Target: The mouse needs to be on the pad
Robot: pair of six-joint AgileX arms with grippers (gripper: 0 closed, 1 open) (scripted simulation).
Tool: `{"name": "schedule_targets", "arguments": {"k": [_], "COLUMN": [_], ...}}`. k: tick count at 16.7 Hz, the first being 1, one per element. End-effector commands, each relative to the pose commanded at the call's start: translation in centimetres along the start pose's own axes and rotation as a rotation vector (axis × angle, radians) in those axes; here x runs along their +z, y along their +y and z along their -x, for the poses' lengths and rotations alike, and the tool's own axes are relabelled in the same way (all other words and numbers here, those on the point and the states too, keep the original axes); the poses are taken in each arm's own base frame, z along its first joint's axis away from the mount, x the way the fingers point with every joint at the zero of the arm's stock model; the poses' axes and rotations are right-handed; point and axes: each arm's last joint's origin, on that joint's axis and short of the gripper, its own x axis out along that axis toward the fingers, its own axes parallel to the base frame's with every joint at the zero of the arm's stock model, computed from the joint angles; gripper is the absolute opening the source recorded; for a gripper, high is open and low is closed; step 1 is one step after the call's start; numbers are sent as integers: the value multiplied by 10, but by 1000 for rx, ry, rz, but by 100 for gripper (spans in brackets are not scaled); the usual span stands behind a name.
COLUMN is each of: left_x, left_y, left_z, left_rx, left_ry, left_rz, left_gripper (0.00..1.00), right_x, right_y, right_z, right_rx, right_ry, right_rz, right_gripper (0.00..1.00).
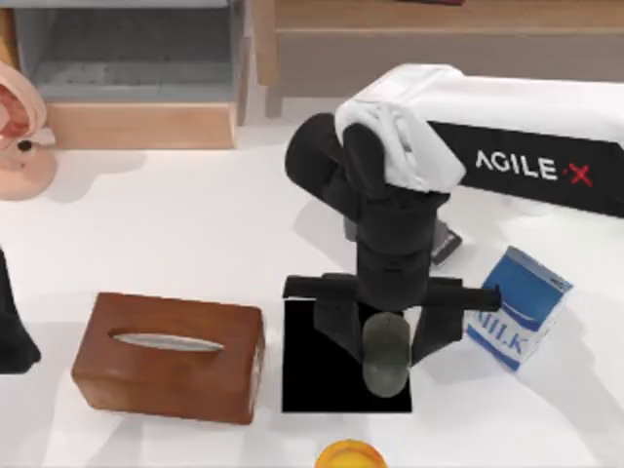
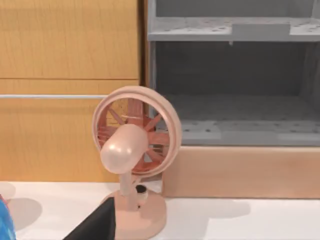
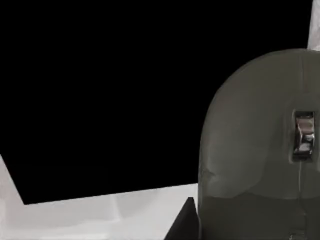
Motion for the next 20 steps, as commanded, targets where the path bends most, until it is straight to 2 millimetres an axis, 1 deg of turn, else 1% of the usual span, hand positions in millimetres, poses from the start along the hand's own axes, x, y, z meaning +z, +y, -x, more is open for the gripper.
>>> {"name": "schedule_targets", "arguments": {"k": [2, 5, 10, 15, 17, 20], "left_x": [0, 0, 0, 0, 0, 0], "left_y": [0, 0, 0, 0, 0, 0], "left_z": [0, 0, 0, 0, 0, 0], "left_rx": [0, 0, 0, 0, 0, 0], "left_ry": [0, 0, 0, 0, 0, 0], "left_rz": [0, 0, 0, 0, 0, 0], "left_gripper": [100, 100, 100, 100, 100, 100], "right_x": [2, 5, 2, -4, -4, -4], "right_y": [-3, -3, 10, 25, 27, 27], "right_z": [-3, -2, 0, -7, -13, -13], "right_rx": [2, 24, 65, 79, 74, 74], "right_ry": [14, -8, -108, -180, -180, -180], "right_rz": [-22, -26, 38, 115, 123, 123], "right_gripper": [0, 0, 0, 0, 0, 0]}}
